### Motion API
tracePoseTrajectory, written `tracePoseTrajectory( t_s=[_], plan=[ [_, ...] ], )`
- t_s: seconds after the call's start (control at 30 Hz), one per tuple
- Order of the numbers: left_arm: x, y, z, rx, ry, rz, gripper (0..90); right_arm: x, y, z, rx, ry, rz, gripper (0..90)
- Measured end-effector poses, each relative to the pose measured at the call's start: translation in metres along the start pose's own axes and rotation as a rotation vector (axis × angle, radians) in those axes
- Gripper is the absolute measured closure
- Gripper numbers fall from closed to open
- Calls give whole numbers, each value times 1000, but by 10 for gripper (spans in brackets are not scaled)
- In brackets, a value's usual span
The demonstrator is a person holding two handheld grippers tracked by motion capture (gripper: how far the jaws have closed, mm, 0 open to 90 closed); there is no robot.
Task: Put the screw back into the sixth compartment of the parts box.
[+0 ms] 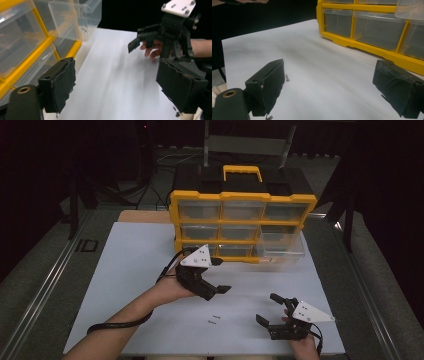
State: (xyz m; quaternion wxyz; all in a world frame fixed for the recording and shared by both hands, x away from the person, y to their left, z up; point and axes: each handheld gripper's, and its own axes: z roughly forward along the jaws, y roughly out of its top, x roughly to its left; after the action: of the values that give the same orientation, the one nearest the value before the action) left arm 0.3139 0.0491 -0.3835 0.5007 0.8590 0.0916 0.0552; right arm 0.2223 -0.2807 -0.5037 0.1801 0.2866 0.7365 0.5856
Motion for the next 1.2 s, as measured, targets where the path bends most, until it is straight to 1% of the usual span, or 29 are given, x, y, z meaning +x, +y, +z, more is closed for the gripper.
tracePoseTrajectory(
  t_s=[0.07, 0.13, 0.27, 0.3, 0.37, 0.4, 0.47, 0.5, 0.57, 0.6, 0.67, 0.73, 0.77, 0.87, 0.9, 0.93, 0.97, 1.0, 1.1, 1.2],
  plan=[
    [-1, -5, 2, 11, -6, -1, 165, 0, 0, 0, -1, 1, 1, 105],
    [-2, -11, 4, 17, -23, -5, 187, 0, 0, 0, -2, 0, -1, 105],
    [-5, -23, 11, 34, -34, -6, 201, 0, 0, 0, 1, 1, -1, 105],
    [-6, -25, 12, 37, -38, -4, 217, 0, 0, 0, 1, 1, 0, 105],
    [-7, -30, 15, 43, -57, -10, 232, 0, 0, 0, 1, 1, -1, 105],
    [-7, -33, 16, 52, -65, -3, 265, 0, 0, 0, 0, 1, -2, 105],
    [-8, -38, 20, 66, -78, -4, 280, 0, 0, 0, -1, 1, -4, 105],
    [-9, -40, 21, 75, -84, 1, 309, 0, 0, 0, 0, 1, -5, 105],
    [-10, -46, 24, 87, -102, -4, 323, 0, 0, 0, 2, 2, -3, 105],
    [-11, -48, 25, 96, -111, 0, 349, 0, 0, 0, 1, 3, -2, 105],
    [-12, -54, 29, 125, -134, 4, 377, 0, 0, 0, 1, 2, -1, 105],
    [-13, -59, 32, 153, -140, 7, 394, 0, 0, 0, 3, 2, -2, 105],
    [-13, -61, 33, 165, -151, 9, 413, 0, 0, 0, 2, 3, -2, 105],
    [-14, -66, 38, 189, -173, 7, 449, 0, 0, 0, 1, 3, -3, 105],
    [-14, -68, 38, 194, -176, 12, 476, 0, 0, 0, 2, 4, -2, 105],
    [-14, -68, 38, 194, -176, 12, 483, 0, 0, 0, 2, 4, -2, 105],
    [-14, -71, 41, 217, -183, 19, 483, 0, 0, 0, 2, 4, -2, 105],
    [-14, -73, 43, 226, -184, 25, 516, 0, 0, 0, 1, 3, -1, 105],
    [-15, -77, 47, 256, -182, 36, 530, 0, 0, 0, 2, 4, -2, 105],
    [-15, -81, 53, 282, -182, 50, 575, 0, 0, 0, 1, 5, -1, 105]
  ],
)
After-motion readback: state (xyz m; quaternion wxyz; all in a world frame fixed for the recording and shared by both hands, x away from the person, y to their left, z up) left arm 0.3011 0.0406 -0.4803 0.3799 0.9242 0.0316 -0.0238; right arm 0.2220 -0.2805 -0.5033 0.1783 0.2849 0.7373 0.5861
